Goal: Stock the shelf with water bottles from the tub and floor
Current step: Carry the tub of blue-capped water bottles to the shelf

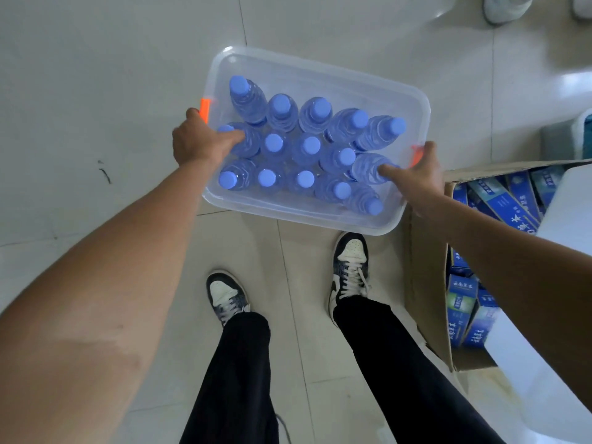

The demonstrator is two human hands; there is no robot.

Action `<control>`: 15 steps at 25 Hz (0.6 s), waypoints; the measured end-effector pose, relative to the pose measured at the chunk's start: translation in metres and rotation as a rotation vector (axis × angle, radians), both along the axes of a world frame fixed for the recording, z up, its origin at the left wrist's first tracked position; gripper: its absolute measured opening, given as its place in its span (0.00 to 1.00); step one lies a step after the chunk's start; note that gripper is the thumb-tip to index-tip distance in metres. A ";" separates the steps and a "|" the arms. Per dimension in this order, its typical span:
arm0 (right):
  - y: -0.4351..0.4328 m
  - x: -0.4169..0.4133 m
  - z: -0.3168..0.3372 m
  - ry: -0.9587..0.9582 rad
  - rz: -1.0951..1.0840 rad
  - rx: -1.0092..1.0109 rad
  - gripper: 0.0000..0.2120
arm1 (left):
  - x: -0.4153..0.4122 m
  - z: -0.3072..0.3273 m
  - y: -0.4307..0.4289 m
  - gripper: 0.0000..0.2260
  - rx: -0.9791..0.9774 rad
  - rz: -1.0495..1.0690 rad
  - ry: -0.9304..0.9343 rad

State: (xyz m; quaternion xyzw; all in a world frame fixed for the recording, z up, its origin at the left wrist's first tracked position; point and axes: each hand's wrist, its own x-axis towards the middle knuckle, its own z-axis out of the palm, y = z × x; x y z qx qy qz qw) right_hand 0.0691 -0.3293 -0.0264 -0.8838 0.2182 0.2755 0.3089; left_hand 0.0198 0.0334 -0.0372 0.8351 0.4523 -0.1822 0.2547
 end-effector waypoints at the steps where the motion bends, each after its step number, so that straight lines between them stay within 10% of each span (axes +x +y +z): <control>1: 0.003 0.000 0.001 -0.009 0.008 -0.031 0.32 | 0.000 0.001 0.000 0.33 -0.001 0.011 -0.010; 15: 0.014 0.003 -0.005 0.012 -0.010 -0.061 0.31 | -0.012 -0.007 0.002 0.27 -0.129 0.127 -0.063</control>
